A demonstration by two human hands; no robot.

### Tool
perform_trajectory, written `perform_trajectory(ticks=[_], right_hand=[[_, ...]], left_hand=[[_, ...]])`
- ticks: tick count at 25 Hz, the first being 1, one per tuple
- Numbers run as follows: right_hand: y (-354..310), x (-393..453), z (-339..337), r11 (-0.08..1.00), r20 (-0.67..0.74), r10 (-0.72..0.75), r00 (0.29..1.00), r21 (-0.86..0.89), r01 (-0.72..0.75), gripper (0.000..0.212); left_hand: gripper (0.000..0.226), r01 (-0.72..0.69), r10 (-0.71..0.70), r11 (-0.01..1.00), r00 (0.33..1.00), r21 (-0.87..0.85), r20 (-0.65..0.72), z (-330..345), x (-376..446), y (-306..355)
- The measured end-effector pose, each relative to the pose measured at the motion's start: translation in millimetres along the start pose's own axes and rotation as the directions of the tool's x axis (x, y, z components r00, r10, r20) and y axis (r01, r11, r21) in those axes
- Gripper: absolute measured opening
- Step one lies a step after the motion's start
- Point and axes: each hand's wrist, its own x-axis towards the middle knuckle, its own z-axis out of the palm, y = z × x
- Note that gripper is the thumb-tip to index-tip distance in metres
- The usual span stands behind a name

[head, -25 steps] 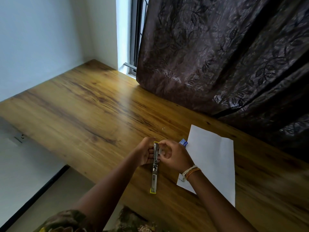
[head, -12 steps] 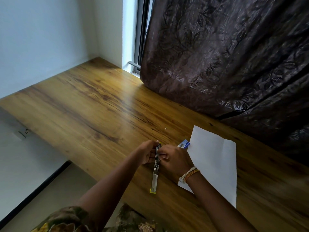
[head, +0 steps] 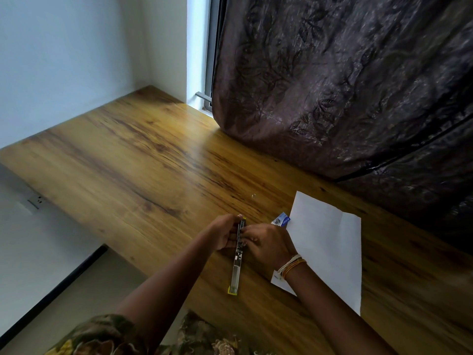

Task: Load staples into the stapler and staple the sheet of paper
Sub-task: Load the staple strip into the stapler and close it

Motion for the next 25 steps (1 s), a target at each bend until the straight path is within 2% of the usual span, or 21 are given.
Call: perform_trajectory(ticks=[4, 8, 12, 14, 17, 20, 22, 25], right_hand=[[-1.2, -1.9, 2.2, 1.000, -0.025, 0.006, 1.000, -0.018, -0.006, 0.015], [-4.3, -8.7, 7.1, 0.996, -0.069, 0.074, 0.995, -0.053, -0.078, 0.016], [-4.7, -7.9, 1.3, 0.997, -0.040, 0.022, 0.999, -0.074, -0.025, 0.026], [-0.8, -2.7, -2.3, 0.990, -0.061, 0.038, 0.997, -0.132, -0.045, 0.014], [3.4, -0.4, 2.5, 0.979, -0.127, 0.097, 0.987, -0.167, -0.118, 0.022], [-3.5, -4.4, 7.4, 0.991, -0.153, 0.034, 0.988, -0.125, -0.053, 0.017], [-3.9, -6.5, 6.5, 0.995, -0.137, 0.005, 0.991, -0.097, -0.018, 0.023], [4.8, -0.7, 3.4, 0.994, -0.125, 0.015, 0.992, -0.105, -0.028, 0.015]], left_hand=[[0.029, 0.009, -0.009, 1.000, 1.000, 0.001, -0.009, 0.3, -1.3, 1.2], [0.028, 0.016, -0.016, 1.000, 1.000, -0.016, -0.017, 0.9, -1.0, 2.3], [0.029, 0.014, -0.015, 1.000, 1.000, -0.015, -0.025, 1.9, 0.7, 2.5], [0.030, 0.022, -0.022, 0.999, 1.000, -0.028, -0.015, 2.4, -0.8, 3.0], [0.031, 0.036, -0.035, 0.999, 0.999, -0.032, 0.004, 2.5, -2.6, 4.2], [0.030, 0.041, -0.042, 0.999, 0.999, -0.035, -0.008, 3.1, -4.5, 5.4], [0.029, 0.040, -0.041, 0.999, 0.999, -0.033, -0.013, 4.5, -4.8, 5.9], [0.028, 0.046, -0.045, 0.998, 0.999, -0.050, 0.006, 4.5, -3.9, 6.3]])
